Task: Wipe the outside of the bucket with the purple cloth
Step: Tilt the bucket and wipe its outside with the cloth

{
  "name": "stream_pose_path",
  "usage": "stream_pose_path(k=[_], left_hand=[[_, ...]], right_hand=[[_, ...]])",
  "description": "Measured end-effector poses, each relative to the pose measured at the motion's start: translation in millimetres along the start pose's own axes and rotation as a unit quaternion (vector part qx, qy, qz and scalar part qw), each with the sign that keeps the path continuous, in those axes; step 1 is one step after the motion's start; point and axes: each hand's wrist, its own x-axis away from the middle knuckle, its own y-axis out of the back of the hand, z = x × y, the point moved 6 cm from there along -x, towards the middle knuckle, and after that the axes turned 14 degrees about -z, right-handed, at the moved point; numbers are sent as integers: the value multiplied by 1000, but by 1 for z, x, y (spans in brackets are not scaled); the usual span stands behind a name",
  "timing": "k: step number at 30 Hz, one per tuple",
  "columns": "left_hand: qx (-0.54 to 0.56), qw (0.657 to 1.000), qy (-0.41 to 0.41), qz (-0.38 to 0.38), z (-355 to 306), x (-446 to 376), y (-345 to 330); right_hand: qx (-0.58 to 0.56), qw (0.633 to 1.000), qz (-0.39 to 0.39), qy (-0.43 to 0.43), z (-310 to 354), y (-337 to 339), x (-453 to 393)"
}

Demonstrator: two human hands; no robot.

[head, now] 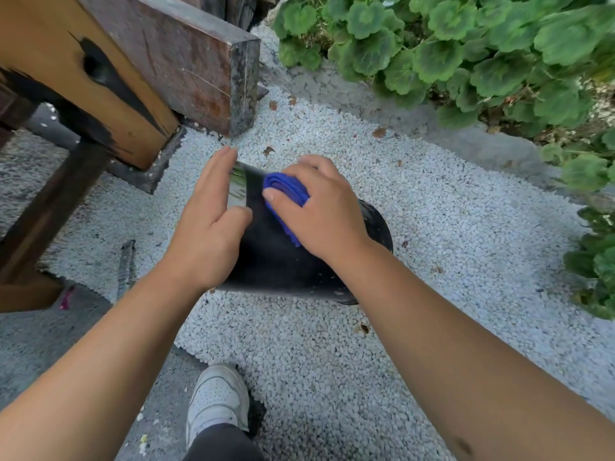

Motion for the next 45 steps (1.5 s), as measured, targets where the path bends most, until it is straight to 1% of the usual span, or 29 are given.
stream_pose_path(k=[2,5,8,9,11,13,15,16,17,18,19,22,25,28,30,32,34,36,38,39,43,45], left_hand=[[-1,1000,18,-9,4,-1,0],[-13,1000,20,-16,7,-4,2],[-10,999,17,-44,7,-4,3],[-7,998,10,-62,5,-4,5],[-24,994,-31,-103,-2,-1,11],[-12,992,-66,-111,-1,5,18],[22,995,-86,-55,4,17,19],[5,991,-130,-12,3,26,17],[-35,981,-190,28,4,35,12],[-67,969,-231,56,6,41,8],[-90,963,-244,70,7,41,5],[-131,966,-220,48,5,24,3],[-130,970,-203,45,-3,11,-3],[-82,980,-178,39,-10,1,-11],[-43,985,-163,47,-12,-6,-13],[43,989,-113,79,-12,-11,-13],[103,986,-64,110,-11,-14,-13],[99,985,-71,119,-13,-12,-14],[74,986,-104,108,-17,-9,-15],[66,986,-112,104,-17,-9,-15],[83,985,-100,115,-14,-13,-14],[87,983,-116,112,-13,-13,-13]], right_hand=[[30,999,-14,-41,-31,8,-1],[75,992,-17,-96,-81,24,3],[92,989,-15,-114,-108,33,8],[92,989,-18,-117,-111,33,8],[91,988,-27,-122,-113,32,6],[89,987,-41,-127,-113,30,4],[86,986,-53,-129,-116,31,2],[87,986,-56,-128,-117,31,1],[90,987,-54,-124,-117,32,-2],[96,987,-48,-118,-116,31,-4],[105,988,-41,-109,-115,31,-7],[119,988,-43,-85,-106,36,-14],[63,993,-68,-70,-82,48,-22],[-33,995,-91,6,-29,52,-26],[-69,993,-74,69,8,40,-16],[-17,990,-56,127,30,20,0],[45,983,-84,160,34,10,10],[50,978,-131,154,29,13,12],[57,977,-153,134,17,16,10],[65,979,-156,116,7,17,10],[114,982,-151,8,-51,36,15],[133,980,-144,-31,-80,45,19]])
